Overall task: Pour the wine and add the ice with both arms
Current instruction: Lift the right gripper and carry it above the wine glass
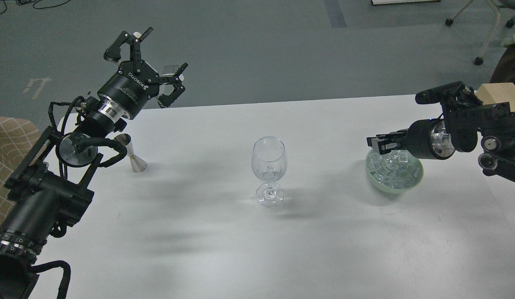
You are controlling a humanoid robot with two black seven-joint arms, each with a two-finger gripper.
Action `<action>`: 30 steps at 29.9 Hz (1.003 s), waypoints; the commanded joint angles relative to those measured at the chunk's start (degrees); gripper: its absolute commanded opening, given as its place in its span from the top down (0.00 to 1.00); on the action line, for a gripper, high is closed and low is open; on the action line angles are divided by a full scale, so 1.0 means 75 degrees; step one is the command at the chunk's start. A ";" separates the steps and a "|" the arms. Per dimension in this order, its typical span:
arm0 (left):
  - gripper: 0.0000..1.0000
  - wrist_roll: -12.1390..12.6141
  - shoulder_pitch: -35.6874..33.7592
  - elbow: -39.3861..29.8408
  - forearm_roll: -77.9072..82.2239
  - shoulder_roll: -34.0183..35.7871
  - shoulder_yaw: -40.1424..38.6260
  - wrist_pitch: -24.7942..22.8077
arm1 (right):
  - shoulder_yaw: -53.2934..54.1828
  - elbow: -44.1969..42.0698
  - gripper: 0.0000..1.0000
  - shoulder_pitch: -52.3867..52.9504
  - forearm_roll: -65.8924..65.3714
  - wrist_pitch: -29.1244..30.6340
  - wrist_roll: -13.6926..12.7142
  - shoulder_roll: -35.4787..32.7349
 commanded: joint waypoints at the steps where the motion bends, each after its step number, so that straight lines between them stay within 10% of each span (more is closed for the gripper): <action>1: 0.02 0.0009 -0.0010 0.0000 0.0000 0.0000 0.0000 0.0000 | 0.0061 0.0086 0.88 0.0463 0.0001 0.0255 -0.0001 0.0009; 30: 0.02 -0.0002 -0.0010 0.0000 0.0000 0.0011 0.0000 0.0000 | 0.0788 0.1645 1.00 0.1953 0.0025 0.0720 0.0035 0.0864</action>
